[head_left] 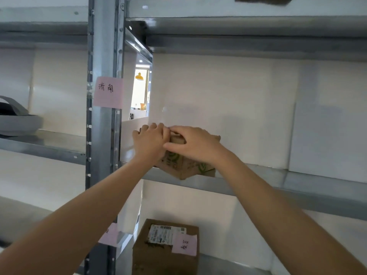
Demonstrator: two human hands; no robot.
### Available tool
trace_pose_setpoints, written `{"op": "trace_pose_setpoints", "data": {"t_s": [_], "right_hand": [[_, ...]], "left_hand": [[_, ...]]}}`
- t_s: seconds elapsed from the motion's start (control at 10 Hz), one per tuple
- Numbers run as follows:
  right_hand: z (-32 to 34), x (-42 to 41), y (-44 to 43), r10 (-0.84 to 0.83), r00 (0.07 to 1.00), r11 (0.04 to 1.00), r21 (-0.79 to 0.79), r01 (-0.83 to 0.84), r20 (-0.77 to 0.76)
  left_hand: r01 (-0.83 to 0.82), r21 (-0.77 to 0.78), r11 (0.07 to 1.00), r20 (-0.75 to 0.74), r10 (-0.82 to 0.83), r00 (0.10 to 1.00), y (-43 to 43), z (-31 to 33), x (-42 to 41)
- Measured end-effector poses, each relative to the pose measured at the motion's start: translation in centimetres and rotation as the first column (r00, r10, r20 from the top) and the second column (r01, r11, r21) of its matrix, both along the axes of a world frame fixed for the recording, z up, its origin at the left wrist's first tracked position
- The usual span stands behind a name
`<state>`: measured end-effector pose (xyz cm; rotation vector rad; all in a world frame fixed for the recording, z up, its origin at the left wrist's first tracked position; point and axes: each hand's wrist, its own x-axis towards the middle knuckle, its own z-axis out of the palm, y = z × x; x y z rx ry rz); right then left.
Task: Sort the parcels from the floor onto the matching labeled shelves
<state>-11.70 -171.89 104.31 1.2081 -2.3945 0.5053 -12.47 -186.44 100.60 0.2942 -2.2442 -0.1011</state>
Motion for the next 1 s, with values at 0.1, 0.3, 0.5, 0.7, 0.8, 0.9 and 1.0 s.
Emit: {"op": "trace_pose_setpoints", "data": {"t_s": [0.1,0.3,0.5,0.7,0.8,0.9,1.0], "right_hand": [[-1.6,-0.8,-0.1,-0.083,0.963,0.995,0.026,0.093,-0.257],[-1.7,-2.5,2.3,-0.137,0.968,0.99,0.015,0.143,-0.211],[-2.0,-5.0,2.5,-0.203,0.977,0.979,0.016,0.204,-0.065],[-3.7,-5.5,1.0,-0.364,0.927,0.929,-0.101,0.355,-0.088],[-4.1,-4.8,0.7,-0.399,0.915,0.911,-0.137,0.389,-0.06],[-4.4,-2.8,2.1,-0.309,0.948,0.886,-0.34,0.314,0.07],[-2.4,0.4,6.3,-0.097,0.97,0.609,-0.758,0.234,0.221]], "left_hand": [[-0.036,-0.08,0.996,-0.02,0.034,0.999,0.1,0.3,-0.2],[0.018,-0.223,0.975,-0.1,-0.041,0.994,-1.5,0.0,2.0],[0.136,-0.219,0.966,0.116,-0.113,0.987,-3.1,-1.0,2.3],[0.089,-0.178,0.98,0.163,-0.06,0.985,-3.0,-0.9,1.0],[0.064,-0.147,0.987,0.192,-0.035,0.981,-3.4,-1.0,0.9],[0.101,-0.203,0.974,0.105,-0.081,0.991,-3.1,-1.3,1.9],[0.185,-0.257,0.949,-0.017,-0.196,0.98,-2.6,-1.0,2.5]]}}
